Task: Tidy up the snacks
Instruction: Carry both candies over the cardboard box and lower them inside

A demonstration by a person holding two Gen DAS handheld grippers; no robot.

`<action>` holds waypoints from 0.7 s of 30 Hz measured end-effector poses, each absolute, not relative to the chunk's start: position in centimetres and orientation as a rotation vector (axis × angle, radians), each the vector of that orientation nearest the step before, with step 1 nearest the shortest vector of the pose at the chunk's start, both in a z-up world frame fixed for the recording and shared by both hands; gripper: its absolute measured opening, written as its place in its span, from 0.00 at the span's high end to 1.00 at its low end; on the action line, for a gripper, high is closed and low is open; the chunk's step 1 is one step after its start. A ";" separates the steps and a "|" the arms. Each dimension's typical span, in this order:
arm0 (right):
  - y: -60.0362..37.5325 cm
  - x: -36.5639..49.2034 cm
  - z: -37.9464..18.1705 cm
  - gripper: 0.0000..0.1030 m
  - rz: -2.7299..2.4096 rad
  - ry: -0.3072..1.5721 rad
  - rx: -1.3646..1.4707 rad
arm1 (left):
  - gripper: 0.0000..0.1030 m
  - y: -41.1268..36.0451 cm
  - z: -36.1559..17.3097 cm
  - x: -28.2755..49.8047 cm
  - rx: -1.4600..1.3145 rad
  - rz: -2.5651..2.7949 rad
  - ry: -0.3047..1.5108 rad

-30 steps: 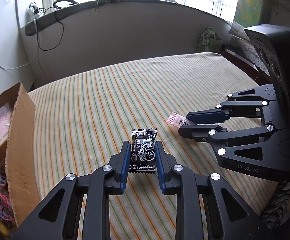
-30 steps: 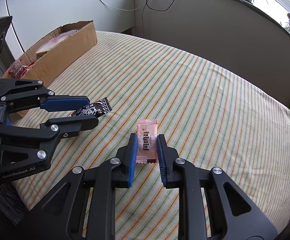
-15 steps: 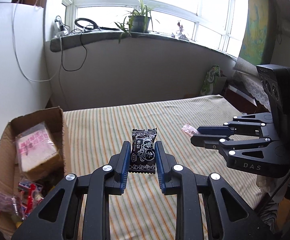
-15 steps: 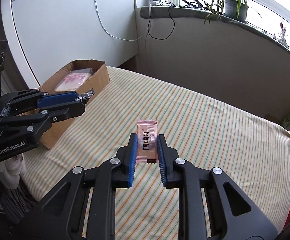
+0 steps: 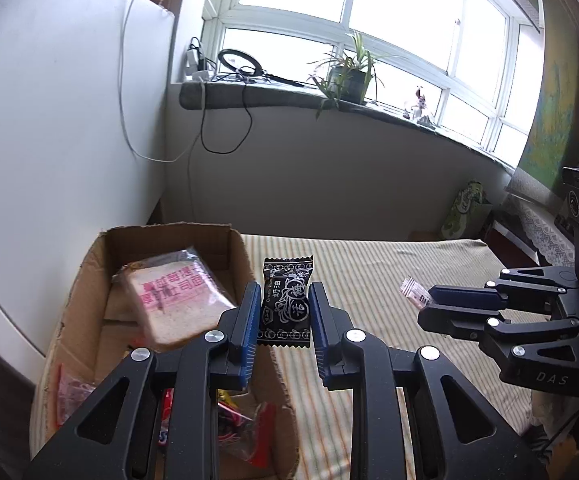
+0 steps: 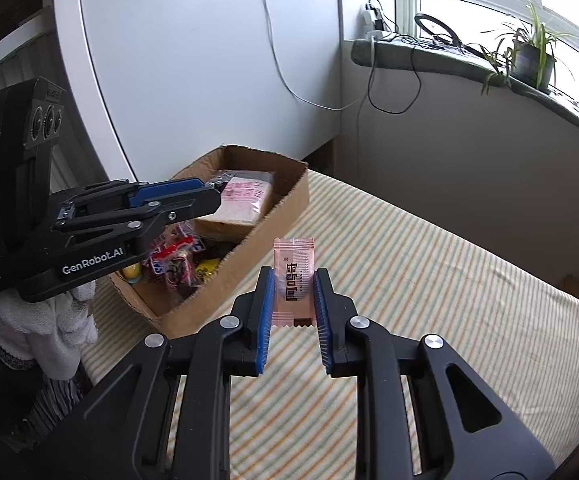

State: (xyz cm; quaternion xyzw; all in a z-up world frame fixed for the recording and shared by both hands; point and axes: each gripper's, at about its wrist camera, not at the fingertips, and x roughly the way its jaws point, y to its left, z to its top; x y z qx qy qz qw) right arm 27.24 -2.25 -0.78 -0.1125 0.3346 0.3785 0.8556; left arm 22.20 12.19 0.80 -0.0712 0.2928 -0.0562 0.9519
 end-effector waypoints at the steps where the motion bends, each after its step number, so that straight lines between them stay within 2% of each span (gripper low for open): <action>1: -1.5 27.1 -0.7 0.80 0.807 0.701 -0.242 | 0.78 12.7 0.8 22.1 -0.148 -0.104 0.591; 21: 7.7 25.1 -2.3 0.80 0.959 0.733 -0.325 | 0.78 19.2 0.4 21.1 -0.223 0.029 0.573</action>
